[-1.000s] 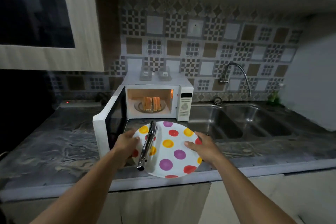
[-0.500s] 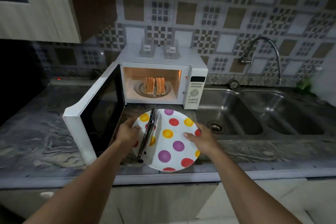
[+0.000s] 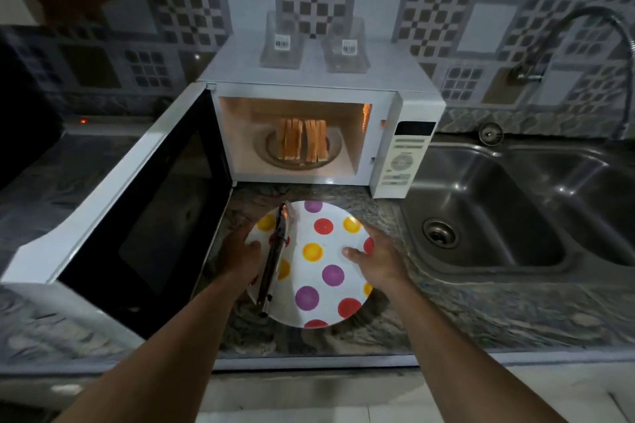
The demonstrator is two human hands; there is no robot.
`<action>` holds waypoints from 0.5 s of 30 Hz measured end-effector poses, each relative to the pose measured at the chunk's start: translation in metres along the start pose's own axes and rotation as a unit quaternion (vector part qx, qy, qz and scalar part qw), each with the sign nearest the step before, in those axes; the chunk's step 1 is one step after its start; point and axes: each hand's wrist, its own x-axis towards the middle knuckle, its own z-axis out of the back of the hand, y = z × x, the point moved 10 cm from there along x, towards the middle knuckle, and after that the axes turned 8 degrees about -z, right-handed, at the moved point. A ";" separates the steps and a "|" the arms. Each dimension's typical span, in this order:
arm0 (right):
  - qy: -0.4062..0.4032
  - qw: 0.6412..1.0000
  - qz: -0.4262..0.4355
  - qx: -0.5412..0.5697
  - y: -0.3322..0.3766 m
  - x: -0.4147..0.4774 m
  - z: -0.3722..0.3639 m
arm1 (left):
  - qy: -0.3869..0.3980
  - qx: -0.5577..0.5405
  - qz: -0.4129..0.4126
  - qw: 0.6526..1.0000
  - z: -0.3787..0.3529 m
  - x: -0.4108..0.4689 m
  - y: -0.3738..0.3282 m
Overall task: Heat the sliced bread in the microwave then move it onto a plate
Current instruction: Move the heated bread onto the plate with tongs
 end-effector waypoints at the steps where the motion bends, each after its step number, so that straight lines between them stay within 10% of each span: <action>1: 0.000 1.000 -0.003 -0.006 -0.003 0.009 -0.004 | 0.006 0.009 0.001 1.000 -0.004 0.006 0.002; 15: -0.010 0.993 -0.022 -0.118 -0.036 0.079 -0.031 | -0.010 0.101 -0.006 0.995 -0.029 0.055 0.022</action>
